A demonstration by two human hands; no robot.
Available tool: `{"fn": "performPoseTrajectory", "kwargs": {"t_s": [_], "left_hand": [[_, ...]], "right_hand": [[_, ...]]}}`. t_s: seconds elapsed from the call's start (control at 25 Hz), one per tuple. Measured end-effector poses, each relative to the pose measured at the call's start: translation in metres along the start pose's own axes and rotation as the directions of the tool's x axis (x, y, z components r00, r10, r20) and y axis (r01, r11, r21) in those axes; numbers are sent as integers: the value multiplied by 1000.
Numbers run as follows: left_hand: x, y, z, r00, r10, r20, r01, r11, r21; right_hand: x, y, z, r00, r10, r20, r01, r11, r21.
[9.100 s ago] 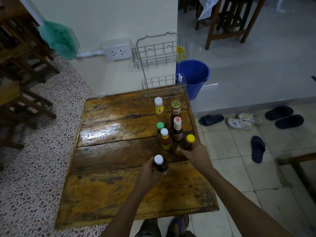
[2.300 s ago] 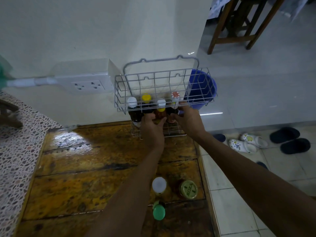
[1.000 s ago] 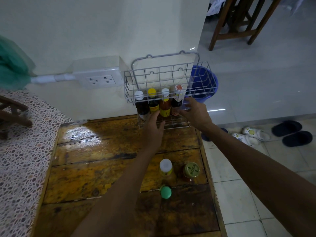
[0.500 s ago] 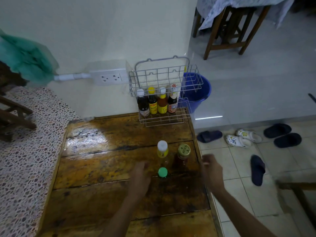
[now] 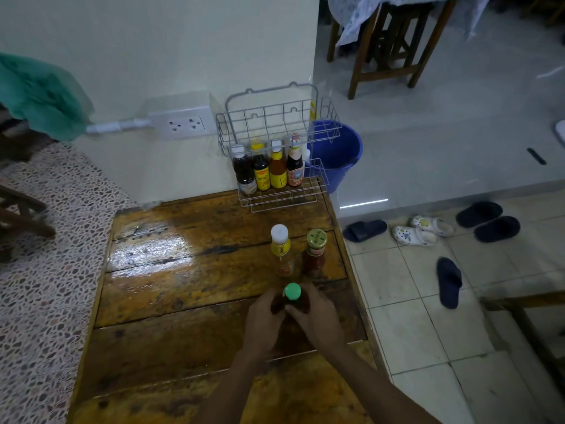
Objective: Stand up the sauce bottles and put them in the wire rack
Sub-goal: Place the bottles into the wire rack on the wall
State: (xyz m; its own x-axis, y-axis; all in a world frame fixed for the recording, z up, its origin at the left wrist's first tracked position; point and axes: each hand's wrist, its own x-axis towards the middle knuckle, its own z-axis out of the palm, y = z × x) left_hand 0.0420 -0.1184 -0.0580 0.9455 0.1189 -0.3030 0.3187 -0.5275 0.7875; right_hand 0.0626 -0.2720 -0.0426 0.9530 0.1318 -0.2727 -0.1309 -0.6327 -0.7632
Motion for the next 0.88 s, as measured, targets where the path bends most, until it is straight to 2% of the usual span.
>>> {"fn": "performPoseTrajectory", "kwargs": {"t_s": [0.2,0.4,0.6,0.76,0.88], "left_hand": [[-25,9,16,1000,9,0,-9,1000,-4],[-44,43,31,997,60,-41,-62,998,-26],[-51,95,36,980,163,-113,-164,986,-3],[-43,154,20,957,256,-140,-252,967,43],[-24,205,-10,889,424,-176,-399,903,157]], "right_hand": [[-24,9,-14,999,45,-23,-46,999,-12],[-40,14,-50,999,1,-41,-2,1000,-30],[-43,7,-97,992,-92,-86,88,995,-41],[-32,-22,-152,970,-217,-113,215,976,-34],[-9,-56,-194,930,-339,-140,340,940,-20]]}}
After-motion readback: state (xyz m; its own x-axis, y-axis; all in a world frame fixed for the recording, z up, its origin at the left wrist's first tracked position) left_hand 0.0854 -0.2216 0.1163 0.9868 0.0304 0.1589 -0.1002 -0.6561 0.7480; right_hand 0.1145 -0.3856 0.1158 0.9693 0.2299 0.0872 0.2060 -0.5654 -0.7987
